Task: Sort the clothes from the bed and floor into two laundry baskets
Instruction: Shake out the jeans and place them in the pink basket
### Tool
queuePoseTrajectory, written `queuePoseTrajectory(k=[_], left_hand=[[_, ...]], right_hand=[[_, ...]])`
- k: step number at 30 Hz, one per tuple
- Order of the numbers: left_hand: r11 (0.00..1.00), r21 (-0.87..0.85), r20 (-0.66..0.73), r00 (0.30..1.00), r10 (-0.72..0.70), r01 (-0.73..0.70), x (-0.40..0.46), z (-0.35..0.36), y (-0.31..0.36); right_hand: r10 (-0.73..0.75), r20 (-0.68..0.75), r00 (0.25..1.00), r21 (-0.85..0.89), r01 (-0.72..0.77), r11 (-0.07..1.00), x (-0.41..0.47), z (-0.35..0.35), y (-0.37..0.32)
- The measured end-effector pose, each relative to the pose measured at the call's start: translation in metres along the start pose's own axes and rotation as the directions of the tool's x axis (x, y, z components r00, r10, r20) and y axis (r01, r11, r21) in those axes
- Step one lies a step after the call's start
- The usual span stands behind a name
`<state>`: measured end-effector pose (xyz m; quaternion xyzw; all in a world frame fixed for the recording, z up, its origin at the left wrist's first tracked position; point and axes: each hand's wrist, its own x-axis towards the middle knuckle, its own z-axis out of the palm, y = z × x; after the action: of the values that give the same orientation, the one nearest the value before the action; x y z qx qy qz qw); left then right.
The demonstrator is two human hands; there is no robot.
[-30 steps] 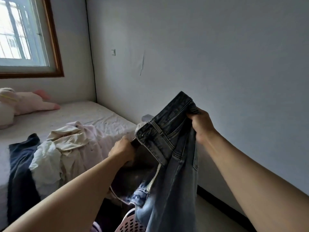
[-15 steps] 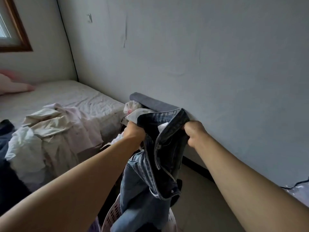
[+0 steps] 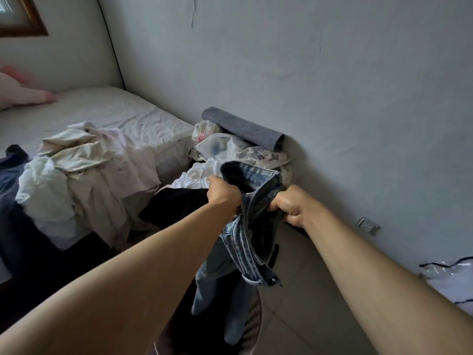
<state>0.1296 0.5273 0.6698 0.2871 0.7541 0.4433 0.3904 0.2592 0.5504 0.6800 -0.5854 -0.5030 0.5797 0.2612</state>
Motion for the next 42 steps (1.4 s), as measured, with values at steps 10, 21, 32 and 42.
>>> queuePoseTrajectory(k=[10,21,32,42], left_hand=[[0.99,0.135,-0.071,0.997,-0.038,0.047,0.003,-0.015,-0.076],[0.873,0.469,0.227,0.937,-0.265,0.134,0.046,-0.003,-0.227],[0.76,0.611,0.193,0.888,-0.417,0.223,0.043,0.016,-0.307],[0.716,0.648,0.141,0.882,-0.449,0.26,0.074,0.03,-0.373]], right_hand=[[0.071,0.111,0.991,0.096,-0.081,0.992,0.019,0.052,0.081],[0.285,0.089,0.954,-0.519,-0.2,0.831,0.068,0.108,0.233],[0.378,0.223,0.898,-0.58,-0.19,0.792,0.058,0.095,0.29],[0.429,0.207,0.879,-0.686,-0.182,0.704,0.087,0.095,0.371]])
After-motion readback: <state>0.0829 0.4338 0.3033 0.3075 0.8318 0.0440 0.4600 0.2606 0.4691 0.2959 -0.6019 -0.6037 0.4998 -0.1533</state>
